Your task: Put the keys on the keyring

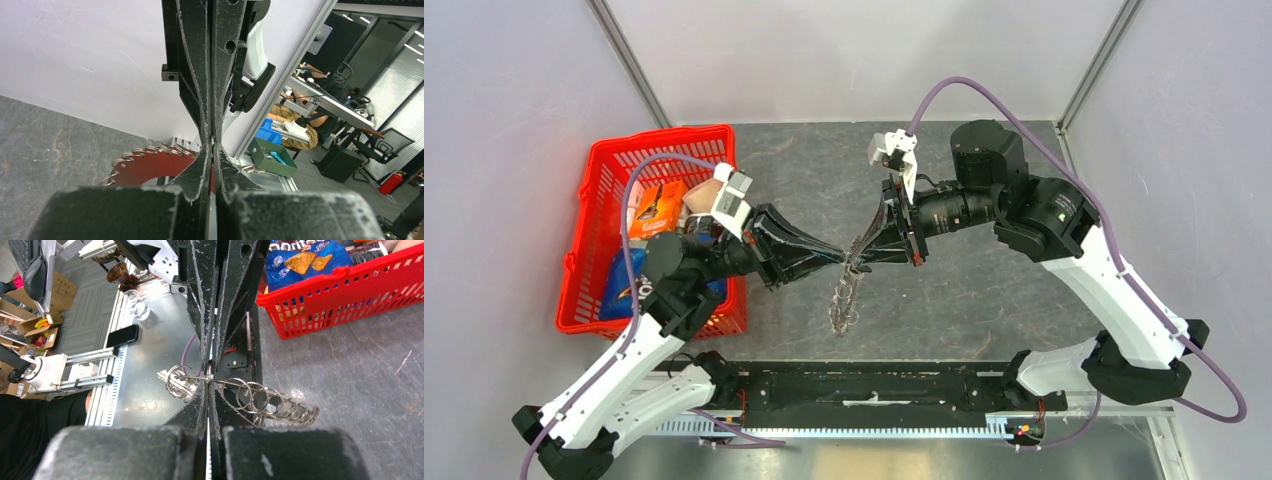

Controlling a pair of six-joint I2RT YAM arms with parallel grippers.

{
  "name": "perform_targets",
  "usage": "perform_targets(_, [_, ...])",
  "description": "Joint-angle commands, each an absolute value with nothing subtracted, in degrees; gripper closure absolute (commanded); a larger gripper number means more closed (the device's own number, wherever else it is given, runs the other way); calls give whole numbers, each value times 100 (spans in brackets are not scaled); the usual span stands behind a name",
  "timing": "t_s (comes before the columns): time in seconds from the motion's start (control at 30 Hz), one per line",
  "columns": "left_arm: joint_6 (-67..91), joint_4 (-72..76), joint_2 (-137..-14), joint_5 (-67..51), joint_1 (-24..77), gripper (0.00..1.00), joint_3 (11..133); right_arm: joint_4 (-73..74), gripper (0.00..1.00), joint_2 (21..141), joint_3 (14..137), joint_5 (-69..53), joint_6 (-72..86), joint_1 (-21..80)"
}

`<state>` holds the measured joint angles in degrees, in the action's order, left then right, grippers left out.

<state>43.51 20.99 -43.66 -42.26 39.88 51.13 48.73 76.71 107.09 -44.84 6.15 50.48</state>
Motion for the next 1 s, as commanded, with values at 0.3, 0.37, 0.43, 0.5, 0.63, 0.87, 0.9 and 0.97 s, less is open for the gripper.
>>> perform_targets(0.3, [3681,404,-4384,-4727,3990,64,5834,5947,100,7866,11181,-4489,455,5059])
perform_targets(0.37, [3657,269,-4398,-4823,3990,62,5884,5944,100,7836,11046,-4537,474,5062])
perform_targets(0.43, [3633,160,-4449,-4910,3990,62,5913,5940,100,7822,10950,-4623,505,5067])
perform_targets(0.5, [3556,36,-4491,-4934,3990,62,5941,5891,100,7808,10865,-4720,547,5071])
perform_targets(0.63, [3481,-113,-4560,-4948,3990,62,5915,5839,100,7820,10772,-4799,595,5089])
perform_targets(0.87, [3441,-115,-4627,-4975,3990,62,5898,5758,100,7925,10773,-4837,656,5132])
perform_targets(0.9, [3429,-116,-4623,-4969,3991,62,5889,5756,100,7951,10775,-4844,655,5133])
perform_targets(0.97, [3432,-121,-4632,-4966,3990,62,5889,5753,100,7986,10771,-4823,652,5149])
